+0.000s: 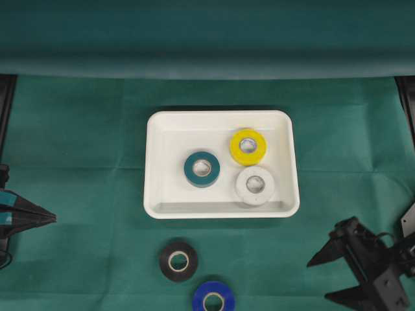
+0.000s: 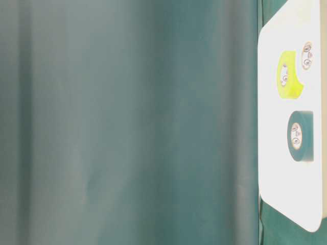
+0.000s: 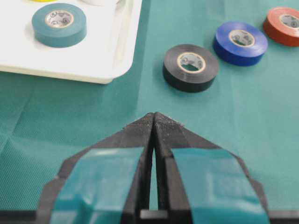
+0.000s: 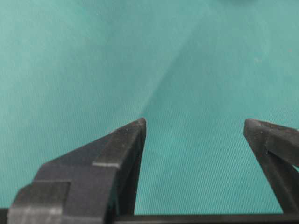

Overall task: Put the tape into the white case with the right arm.
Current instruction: 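Withdraw the right gripper to the right of the tray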

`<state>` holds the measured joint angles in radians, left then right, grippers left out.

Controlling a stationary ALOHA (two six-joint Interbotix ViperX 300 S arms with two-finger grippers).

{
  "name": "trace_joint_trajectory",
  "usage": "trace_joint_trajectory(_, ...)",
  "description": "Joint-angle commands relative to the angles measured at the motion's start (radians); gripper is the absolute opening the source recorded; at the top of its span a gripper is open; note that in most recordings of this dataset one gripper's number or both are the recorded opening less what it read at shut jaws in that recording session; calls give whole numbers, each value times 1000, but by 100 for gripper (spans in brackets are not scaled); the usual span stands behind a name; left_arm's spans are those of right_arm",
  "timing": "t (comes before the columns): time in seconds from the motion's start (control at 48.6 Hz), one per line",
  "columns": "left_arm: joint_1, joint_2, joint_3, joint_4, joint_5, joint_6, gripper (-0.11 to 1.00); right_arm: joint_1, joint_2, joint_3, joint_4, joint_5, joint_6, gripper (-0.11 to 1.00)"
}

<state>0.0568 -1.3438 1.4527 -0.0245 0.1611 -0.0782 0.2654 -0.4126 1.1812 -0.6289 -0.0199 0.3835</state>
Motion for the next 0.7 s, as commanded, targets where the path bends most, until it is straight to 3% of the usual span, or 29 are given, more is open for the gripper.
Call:
trace_joint_trajectory(0.0, 3, 8, -11, -2, -8, -2, 0, 26, 38, -51, 2, -6, 2, 65)
trace_joint_trajectory(0.679, 3, 8, -11, -2, -8, -2, 0, 61, 324, -316, 2, 2, 64, 65)
